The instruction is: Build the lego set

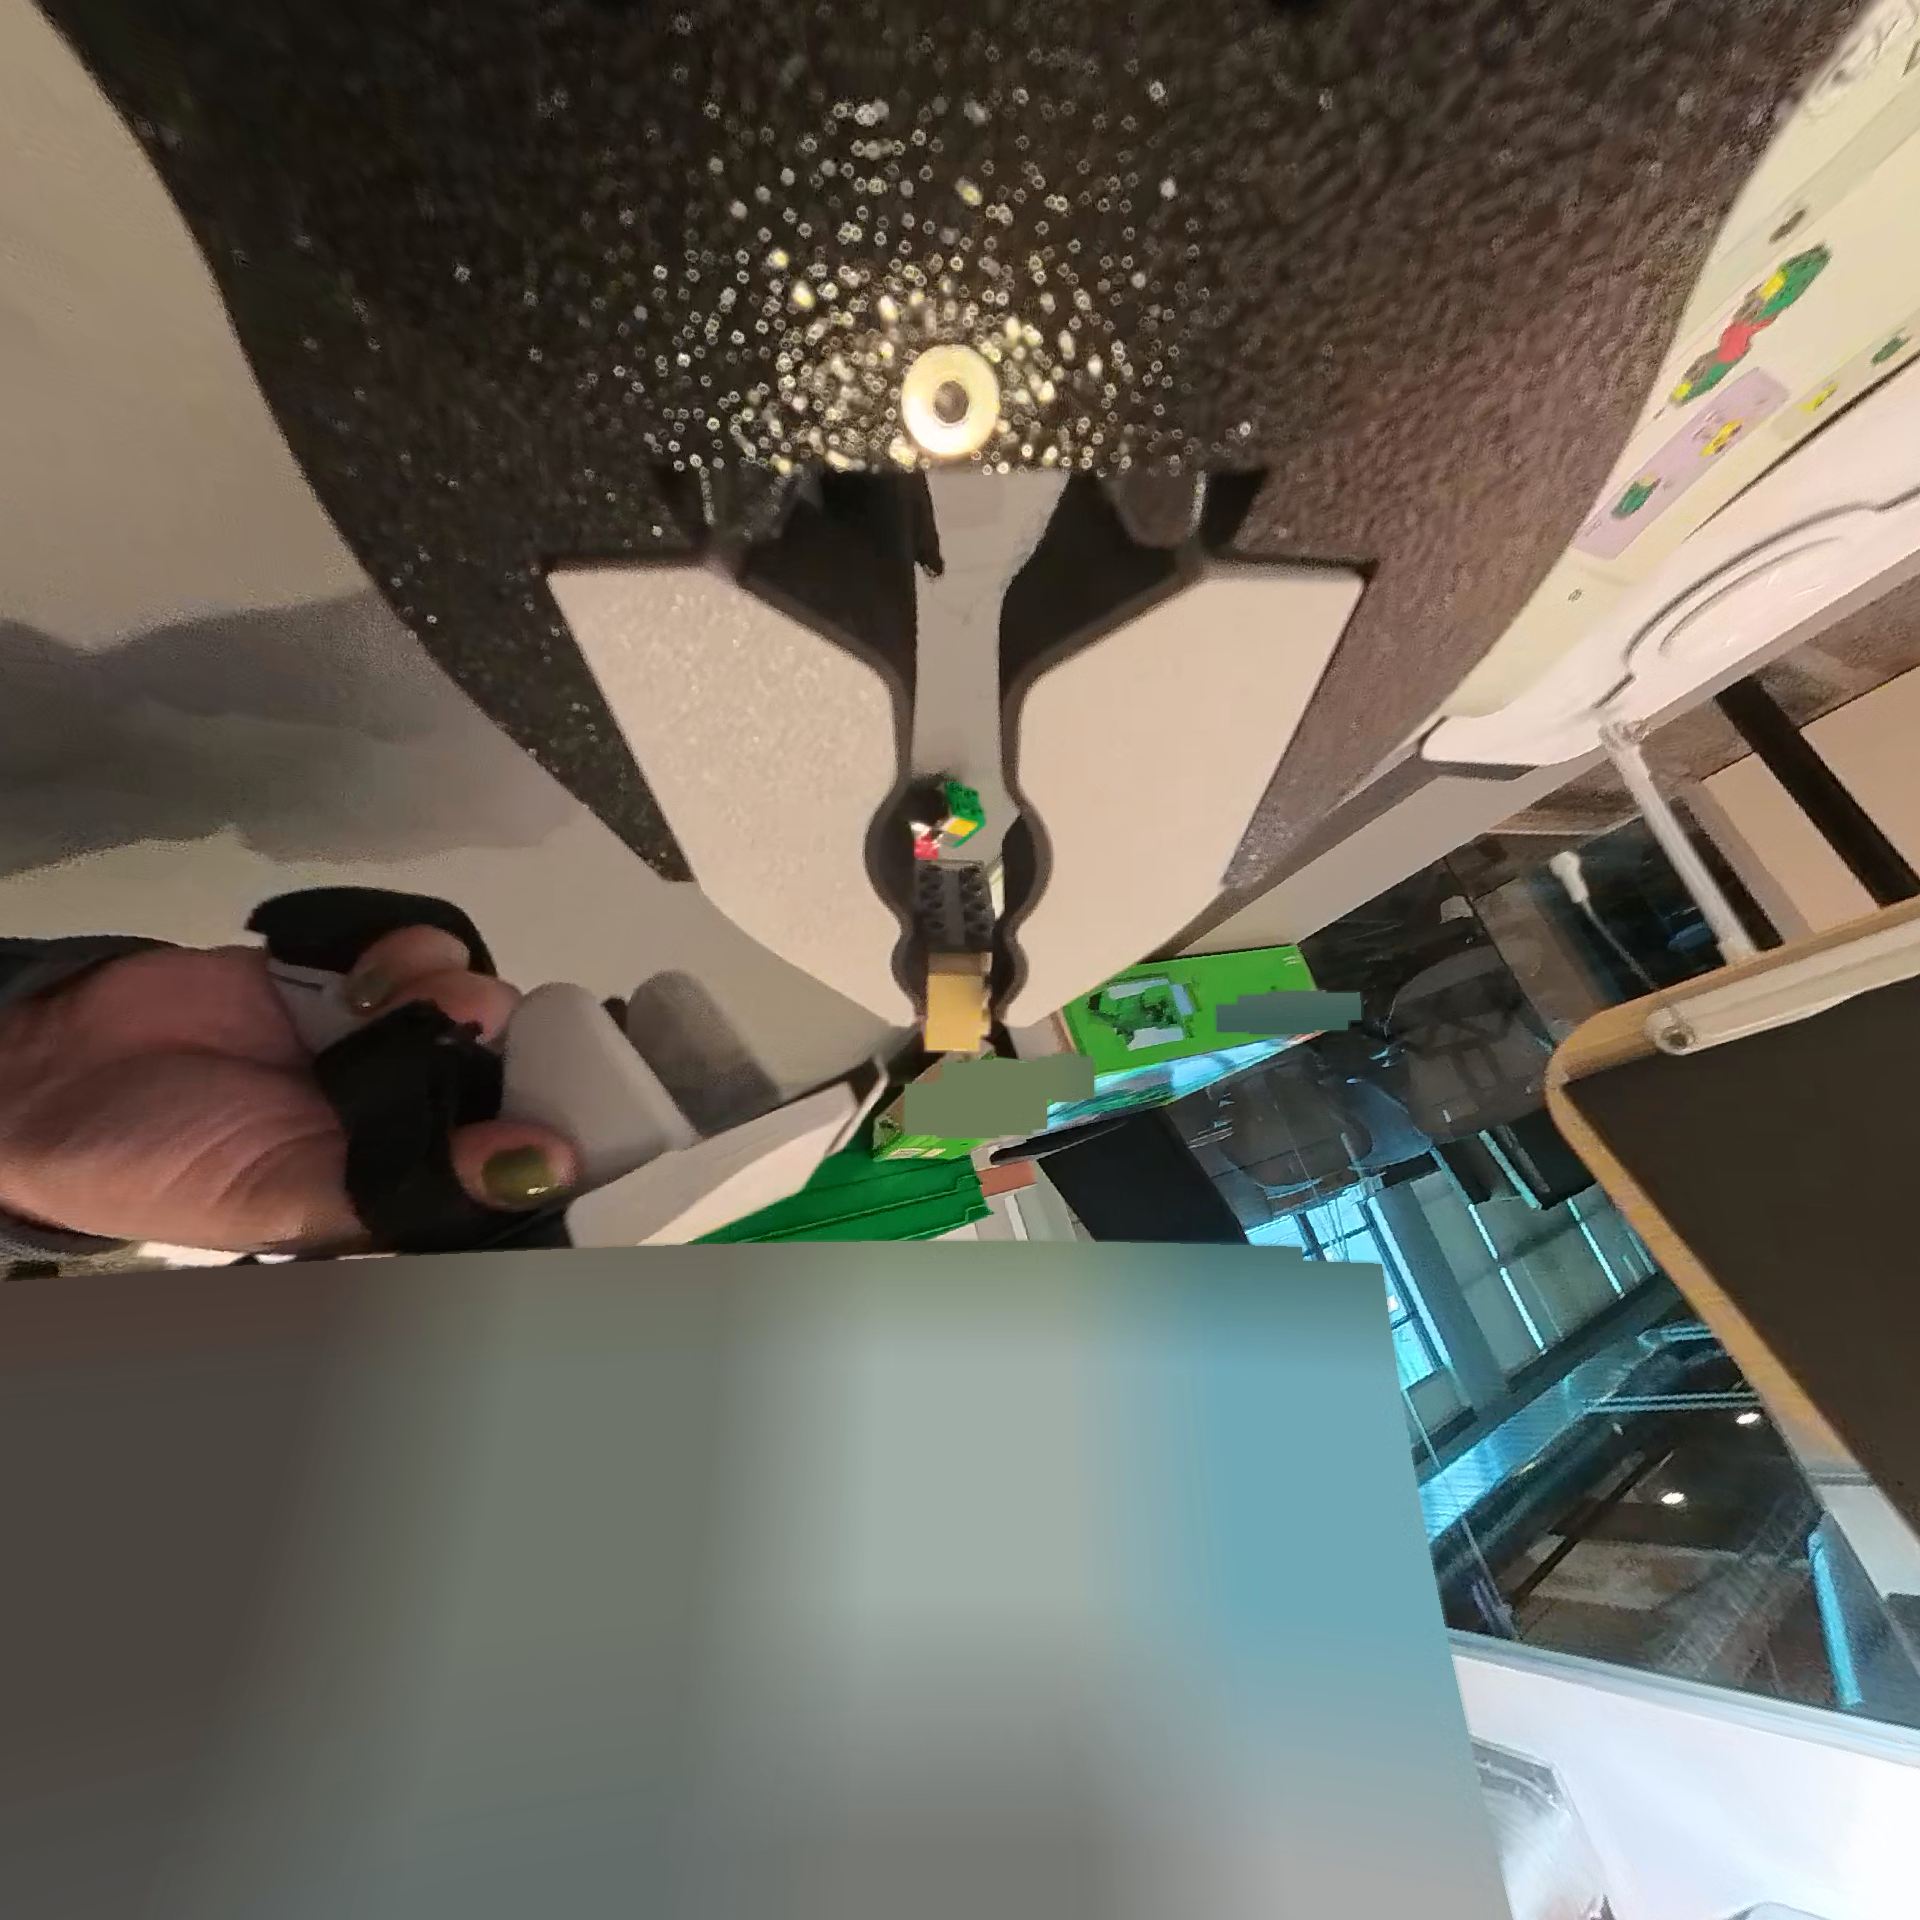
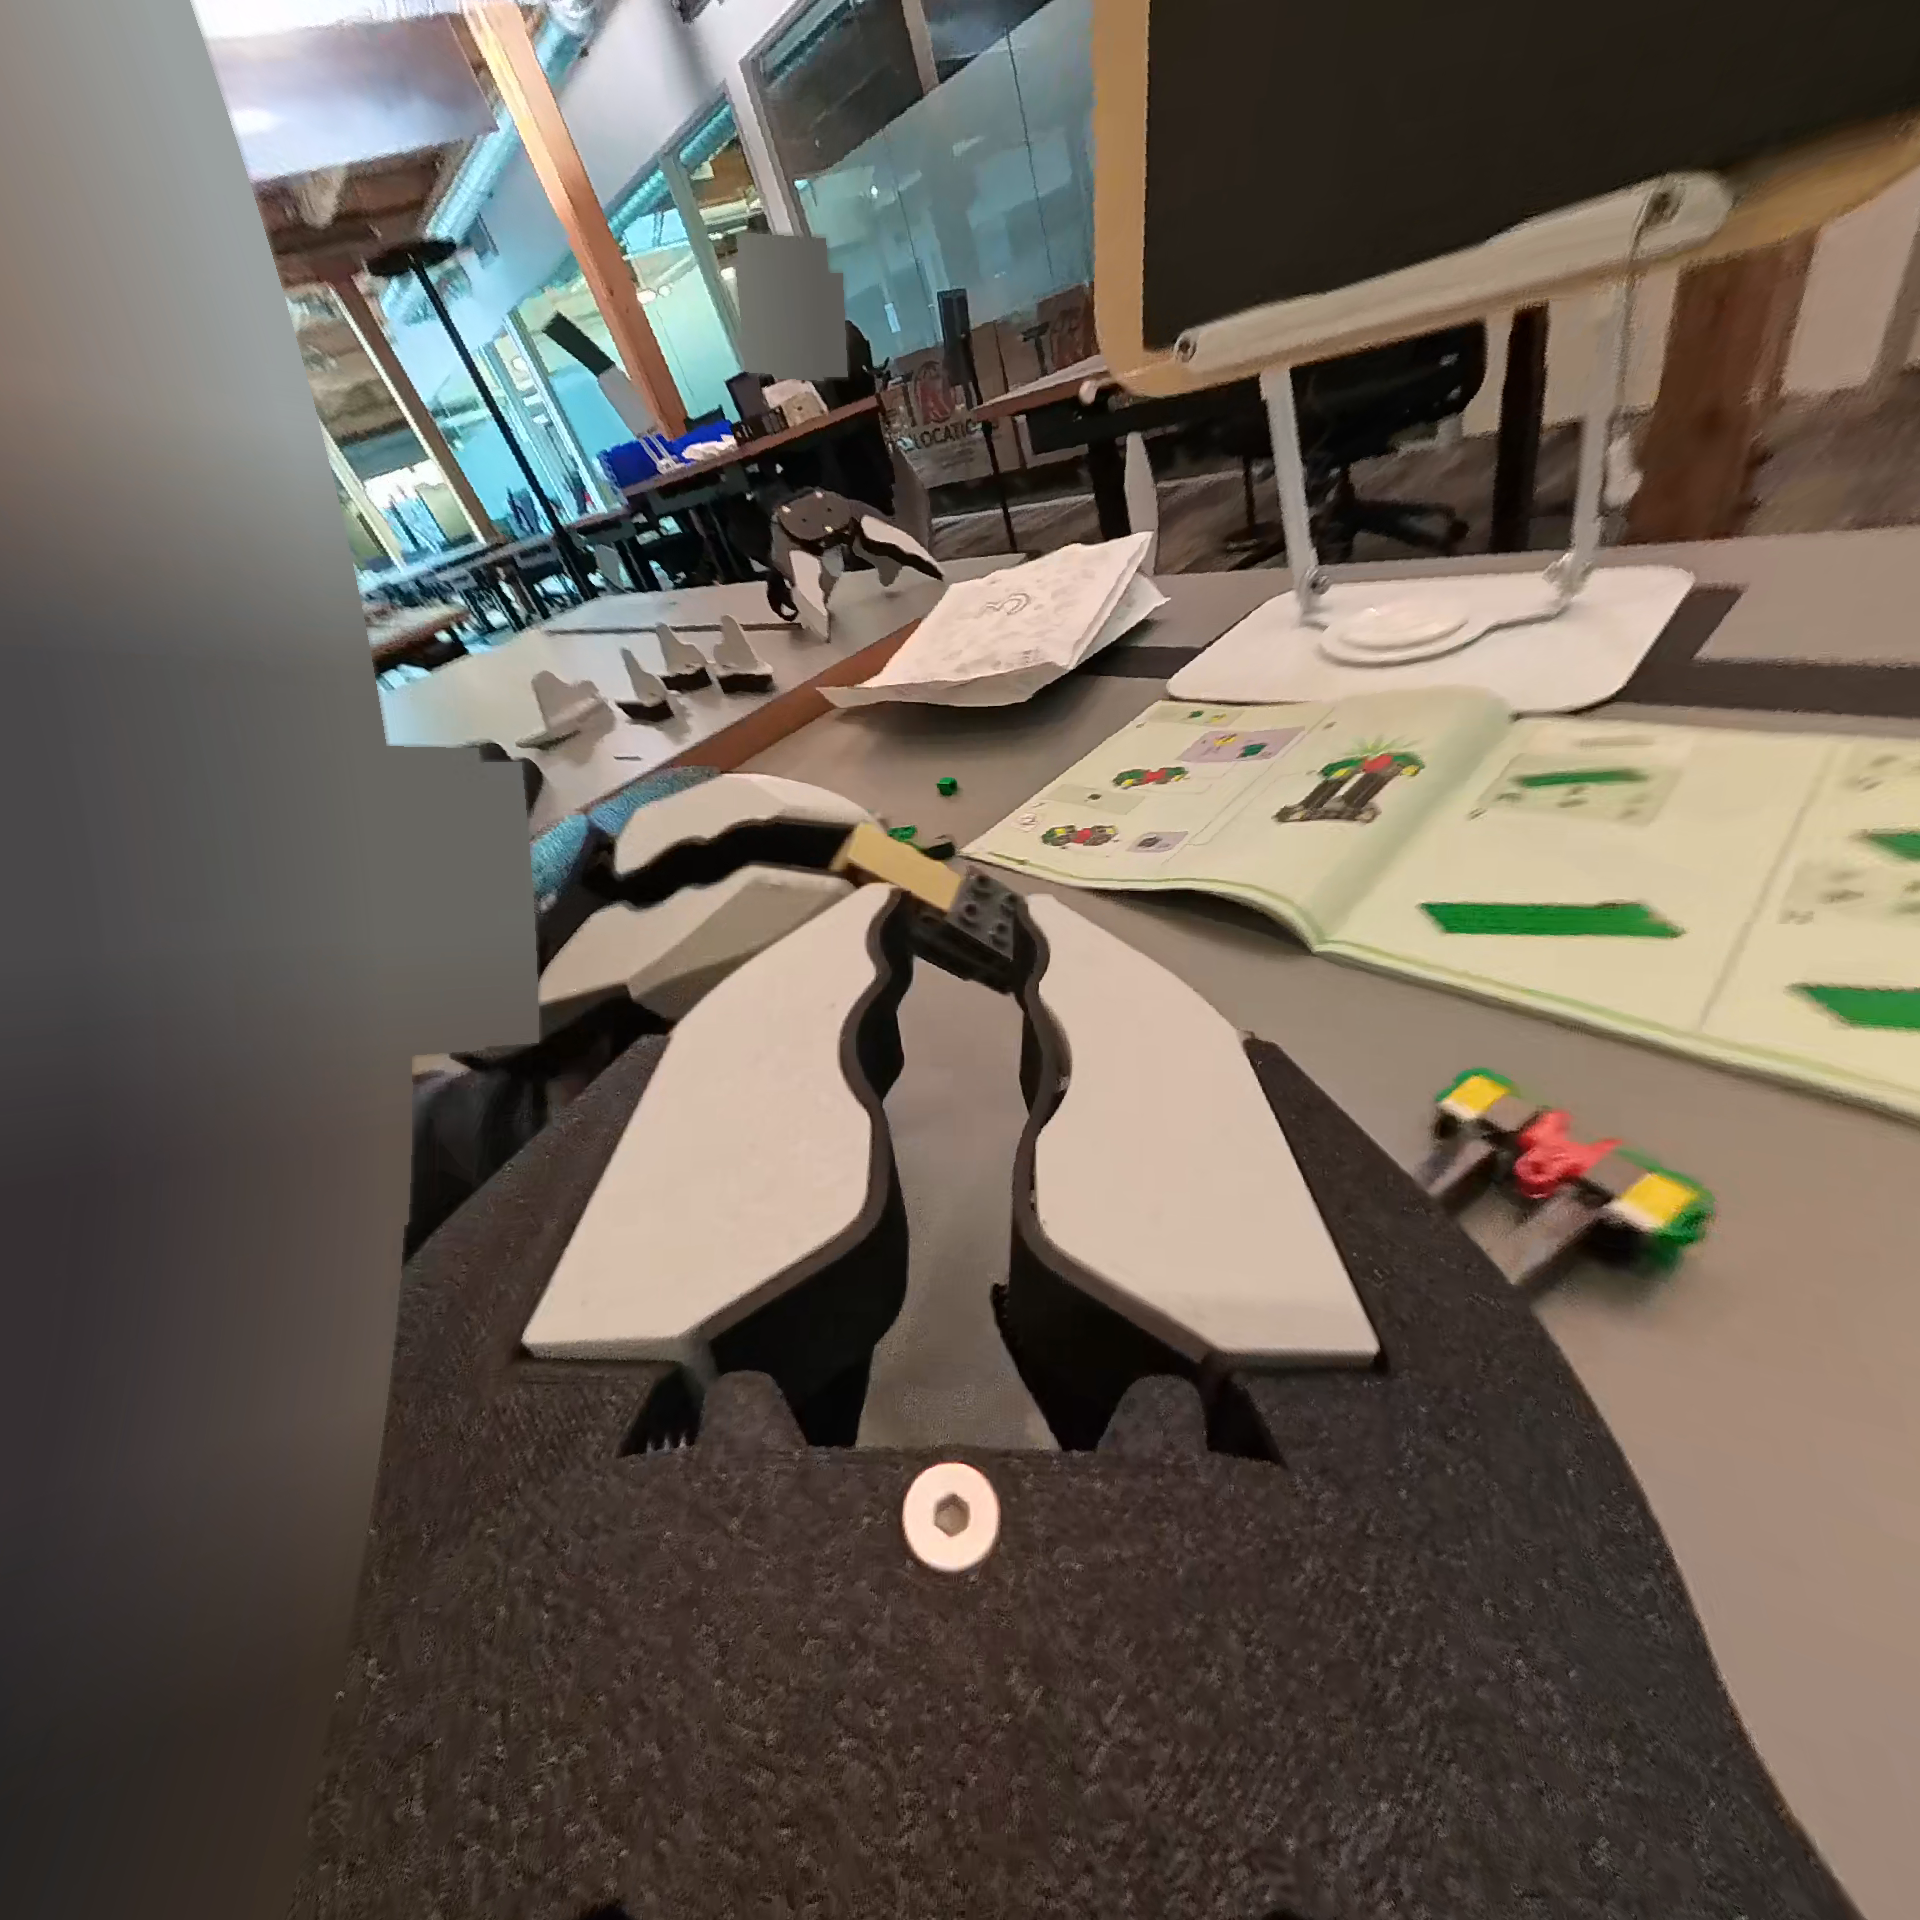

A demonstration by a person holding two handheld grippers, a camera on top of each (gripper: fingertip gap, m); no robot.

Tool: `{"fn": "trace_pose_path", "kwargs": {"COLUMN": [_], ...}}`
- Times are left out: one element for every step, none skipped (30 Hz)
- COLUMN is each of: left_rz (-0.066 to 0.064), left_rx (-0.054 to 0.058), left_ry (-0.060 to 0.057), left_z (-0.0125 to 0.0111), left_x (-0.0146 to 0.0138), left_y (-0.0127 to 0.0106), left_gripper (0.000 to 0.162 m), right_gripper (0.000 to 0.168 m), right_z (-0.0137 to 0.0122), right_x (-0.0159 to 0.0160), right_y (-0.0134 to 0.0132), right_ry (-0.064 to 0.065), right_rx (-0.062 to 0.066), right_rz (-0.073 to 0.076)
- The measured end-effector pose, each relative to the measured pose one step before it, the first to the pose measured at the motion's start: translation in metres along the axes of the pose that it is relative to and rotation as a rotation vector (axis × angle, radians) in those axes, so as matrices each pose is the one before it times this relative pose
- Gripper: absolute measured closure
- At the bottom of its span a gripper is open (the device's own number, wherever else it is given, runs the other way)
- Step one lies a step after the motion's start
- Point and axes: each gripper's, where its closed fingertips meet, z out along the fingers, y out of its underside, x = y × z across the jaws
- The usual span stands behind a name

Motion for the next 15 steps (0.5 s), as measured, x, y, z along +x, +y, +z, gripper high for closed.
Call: {"fn": "trace_pose_path", "kwargs": {"left_rz": [-0.0078, -0.0069, -0.0047, -0.0024, -0.0013, -0.0008, -0.0005, -0.0014, -0.0019, -0.0005, 0.0004, -0.0003, -0.0027, -0.0057, -0.0084], "left_rx": [-0.0034, -0.0027, -0.0022, 0.0002, 0.0016, 0.0006, 0.0002, 0.001, 0.0017, 0.0025, 0.0027, 0.0014, -0.0002, -0.0004, -0.0003], "left_ry": [-0.0121, -0.0105, -0.0092, -0.0073, -0.0041, -0.0035, -0.0041, -0.0034, -0.0031, -0.0039, -0.0057, -0.0066, -0.0066, -0.0046, -0.0015], "left_z": [-0.00081, -0.00071, -0.00056, -0.00053, -0.00035, -0.00029, -0.00041, -0.00036, -0.00043, -0.00072, -0.00081, -0.00092, -0.0008, -0.00063, -0.00044], "left_x": [-0.0032, -0.00298, -0.00249, -0.00209, -0.00137, -0.00115, -0.00123, -0.00118, -0.0014, -0.00175, -0.00213, -0.00252, -0.00265, -0.00239, -0.002], "left_y": [0.0009, 0.00077, 0.00058, 0.00022, -0.00006, 0.00006, 0.00008, 0.0, -0.00015, -0.00018, -0.00022, -0.00007, 0.00037, 0.00049, 0.00054], "left_gripper": [0.151, 0.152, 0.151, 0.151, 0.151, 0.151, 0.151, 0.151, 0.151, 0.151, 0.151, 0.151, 0.151, 0.151, 0.151], "right_gripper": [0.149, 0.149, 0.149, 0.149, 0.149, 0.15, 0.15, 0.15, 0.15, 0.15, 0.15, 0.15, 0.15, 0.15, 0.15], "right_z": [-0.00451, -0.00445, -0.0036, -0.00214, -0.00026, 0.00143, 0.00293, 0.00368, 0.00414, 0.00466, 0.00508, 0.00524, 0.00506, 0.00455, 0.00372], "right_x": [0.00439, 0.00489, 0.00613, 0.00407, 0.00001, -0.004, -0.00623, -0.00493, -0.0011, -0.00185, -0.00337, -0.00277, -0.00414, -0.00329, -0.00114], "right_y": [-0.00235, 0.00048, 0.00504, 0.00914, 0.01316, 0.01517, 0.01315, 0.0105, 0.00731, 0.00435, 0.00315, 0.00269, 0.00184, 0.00143, 0.00121], "right_ry": [0.0075, 0.0101, 0.0198, 0.0094, -0.0149, -0.037, -0.0426, -0.023, 0.0108, 0.0107, 0.001, 0.001, -0.0138, -0.0149, -0.0075], "right_rx": [-0.0053, -0.0228, -0.0491, -0.0693, -0.0888, -0.0999, -0.0801, -0.0596, -0.0397, -0.0215, -0.0219, -0.0244, -0.0203, -0.0127, -0.0027], "right_rz": [-0.0561, -0.061, -0.0516, -0.0452, -0.0413, -0.0307, -0.0333, -0.0448, -0.0518, -0.0581, -0.0503, -0.0377, -0.0421, -0.0535, -0.0655]}}
